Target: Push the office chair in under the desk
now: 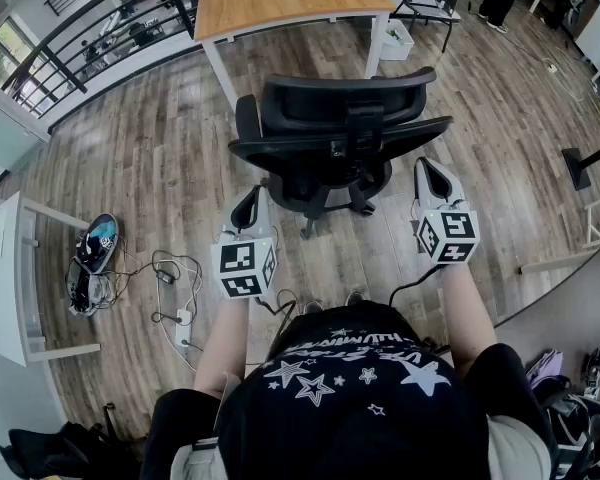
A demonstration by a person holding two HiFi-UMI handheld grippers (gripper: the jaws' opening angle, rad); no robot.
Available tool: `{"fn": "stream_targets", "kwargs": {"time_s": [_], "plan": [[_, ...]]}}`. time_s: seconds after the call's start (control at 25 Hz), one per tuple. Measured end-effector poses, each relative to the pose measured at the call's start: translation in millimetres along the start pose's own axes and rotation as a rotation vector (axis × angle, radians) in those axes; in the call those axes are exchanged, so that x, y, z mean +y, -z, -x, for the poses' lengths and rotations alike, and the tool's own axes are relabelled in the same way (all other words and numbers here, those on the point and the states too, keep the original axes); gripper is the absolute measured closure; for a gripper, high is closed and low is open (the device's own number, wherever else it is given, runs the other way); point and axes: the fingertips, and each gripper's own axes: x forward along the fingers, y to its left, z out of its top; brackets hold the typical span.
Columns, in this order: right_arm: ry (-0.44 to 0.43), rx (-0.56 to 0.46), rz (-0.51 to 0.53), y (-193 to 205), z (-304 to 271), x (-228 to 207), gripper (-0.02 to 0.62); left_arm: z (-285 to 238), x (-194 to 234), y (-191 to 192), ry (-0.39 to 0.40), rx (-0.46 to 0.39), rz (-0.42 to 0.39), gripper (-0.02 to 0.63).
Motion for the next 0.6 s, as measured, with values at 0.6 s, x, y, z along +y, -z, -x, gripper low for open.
{"fn": "stream_targets", "kwargs": {"time_s": [0.6], "plan": [[-0.016,0.012,0.008,3.3,-0.8,-13.9,0.594,-6.9,-14.7,-3.6,-0.025,-0.001,-0.008,0.604]]}}
